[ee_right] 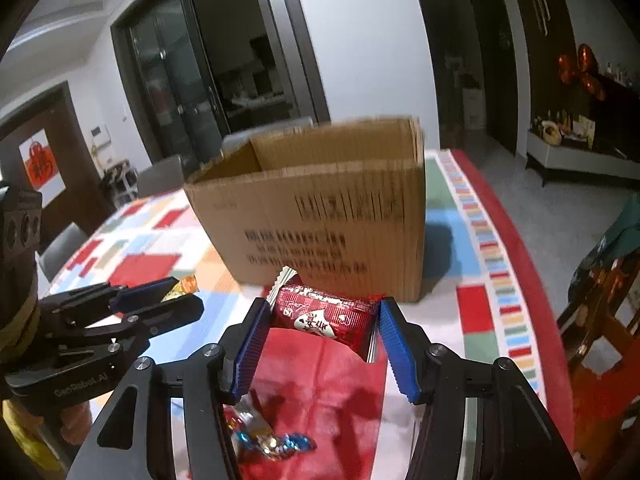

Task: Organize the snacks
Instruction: 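Carry both snacks into the box and open both tools to drop them, then move both open tools back down to the candy pile on the tablecloth, then grasp the gold foil candies with the left tool while the right tool grasps a blue foil candy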

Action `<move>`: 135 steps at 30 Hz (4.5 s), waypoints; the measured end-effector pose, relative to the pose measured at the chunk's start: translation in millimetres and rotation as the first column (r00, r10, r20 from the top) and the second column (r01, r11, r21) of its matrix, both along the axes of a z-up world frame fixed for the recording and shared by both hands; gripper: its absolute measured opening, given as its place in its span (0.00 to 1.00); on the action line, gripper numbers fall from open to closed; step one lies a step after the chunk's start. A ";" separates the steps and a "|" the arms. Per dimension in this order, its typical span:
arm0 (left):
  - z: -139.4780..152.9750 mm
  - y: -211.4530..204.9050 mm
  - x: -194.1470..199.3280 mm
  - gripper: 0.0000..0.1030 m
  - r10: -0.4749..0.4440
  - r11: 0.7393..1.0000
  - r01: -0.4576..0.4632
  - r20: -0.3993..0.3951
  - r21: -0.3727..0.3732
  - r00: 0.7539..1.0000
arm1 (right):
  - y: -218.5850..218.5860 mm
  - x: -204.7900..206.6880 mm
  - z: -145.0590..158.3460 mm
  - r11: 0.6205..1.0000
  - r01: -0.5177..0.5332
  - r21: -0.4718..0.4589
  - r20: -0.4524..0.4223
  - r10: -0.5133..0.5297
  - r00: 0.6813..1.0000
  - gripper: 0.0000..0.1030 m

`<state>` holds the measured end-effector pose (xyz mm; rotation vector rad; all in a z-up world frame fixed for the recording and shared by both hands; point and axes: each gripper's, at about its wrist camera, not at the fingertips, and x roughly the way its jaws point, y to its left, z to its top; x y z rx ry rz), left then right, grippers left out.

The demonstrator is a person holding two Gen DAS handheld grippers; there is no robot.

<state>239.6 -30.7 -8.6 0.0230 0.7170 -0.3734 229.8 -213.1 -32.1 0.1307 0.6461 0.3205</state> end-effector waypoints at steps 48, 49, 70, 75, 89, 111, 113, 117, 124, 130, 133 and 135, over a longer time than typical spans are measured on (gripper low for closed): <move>69.0 18.1 116.9 0.70 0.122 0.993 -0.119 0.144 -0.025 0.982 | 17.3 115.4 70.6 0.996 0.051 -0.067 0.114 -0.043 0.993 0.70; 69.0 18.8 109.2 0.71 0.124 0.992 -0.122 0.156 -0.020 0.980 | 17.7 111.2 71.2 0.996 0.051 -0.069 0.120 -0.043 0.992 0.70; 66.4 25.7 -17.8 0.71 0.058 0.998 -0.061 0.230 0.006 0.971 | 15.0 -0.3 68.3 1.000 0.012 -0.029 0.139 -0.008 0.990 0.70; 53.7 26.1 -42.5 0.71 0.034 0.999 -0.037 0.216 0.012 0.976 | 17.8 -21.3 54.8 0.999 -0.006 -0.044 0.113 0.011 0.994 0.70; -2.2 23.8 -86.1 0.67 -0.027 0.997 0.019 0.102 0.074 0.994 | 31.0 -62.5 -4.2 0.984 -0.109 -0.140 -0.034 0.105 0.994 0.70; -81.3 8.2 -69.7 0.45 -0.103 0.992 0.113 -0.157 0.055 0.982 | 37.0 -48.4 -82.4 0.969 -0.209 -0.131 -0.252 0.172 0.952 0.62; -84.2 7.9 -68.0 0.44 -0.101 0.992 0.111 -0.162 0.054 0.982 | 36.4 -45.5 -85.7 0.970 -0.211 -0.117 -0.264 0.175 0.948 0.62; -89.5 6.2 -61.1 0.42 -0.094 0.994 0.103 -0.171 0.048 0.981 | 39.3 -41.5 -91.0 0.969 -0.219 -0.114 -0.273 0.181 0.945 0.62; -100.2 10.2 -53.9 0.37 -0.085 0.996 0.089 -0.219 0.006 0.972 | 44.9 -36.6 -95.8 0.967 -0.226 -0.120 -0.272 0.187 0.944 0.58; -100.5 12.1 -49.9 0.23 -0.081 0.997 0.077 -0.231 -0.022 0.970 | 49.1 -38.6 -96.7 0.964 -0.233 -0.125 -0.257 0.196 0.946 0.41; -100.0 12.6 -50.1 0.22 -0.071 0.997 0.068 -0.230 -0.020 0.971 | 47.1 -39.4 -97.2 0.968 -0.221 -0.119 -0.254 0.186 0.949 0.35; -98.7 12.9 -51.9 0.22 -0.068 0.998 0.065 -0.225 -0.019 0.972 | 45.3 -39.3 -97.3 0.970 -0.217 -0.108 -0.257 0.184 0.949 0.33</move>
